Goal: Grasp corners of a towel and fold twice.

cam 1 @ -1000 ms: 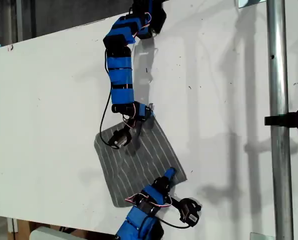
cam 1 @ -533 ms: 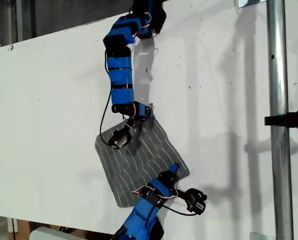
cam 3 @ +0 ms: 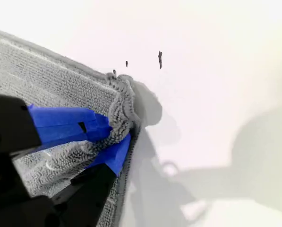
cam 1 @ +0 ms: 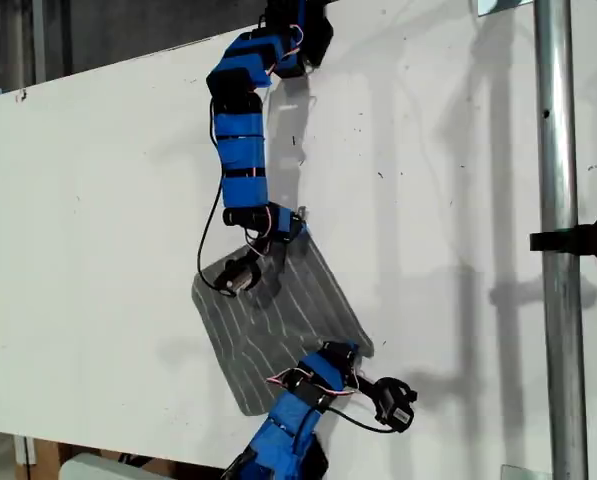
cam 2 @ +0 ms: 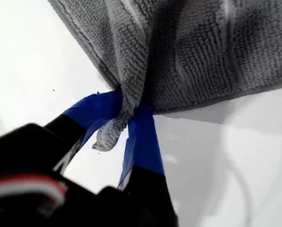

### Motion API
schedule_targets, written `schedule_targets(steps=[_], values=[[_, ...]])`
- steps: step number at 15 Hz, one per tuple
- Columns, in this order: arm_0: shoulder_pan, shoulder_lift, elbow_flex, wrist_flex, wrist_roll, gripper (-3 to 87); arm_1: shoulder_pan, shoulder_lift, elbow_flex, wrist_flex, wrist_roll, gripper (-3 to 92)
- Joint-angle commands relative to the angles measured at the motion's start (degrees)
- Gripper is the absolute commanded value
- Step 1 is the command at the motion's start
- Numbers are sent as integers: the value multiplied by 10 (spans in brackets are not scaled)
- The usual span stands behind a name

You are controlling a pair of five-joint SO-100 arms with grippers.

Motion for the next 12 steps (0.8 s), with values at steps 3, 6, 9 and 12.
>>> schedule_targets(steps=[3,6,9,12], values=[[-41,82,-191,215,103,-29,-11,174,82,24,4,-3],[-35,77,-359,323,142,-29,-18,329,130,72,11,-3],[-32,79,-397,341,121,-29,-16,337,118,48,16,-3],[-91,127,-393,445,88,-29,43,250,55,-14,-20,-3]])
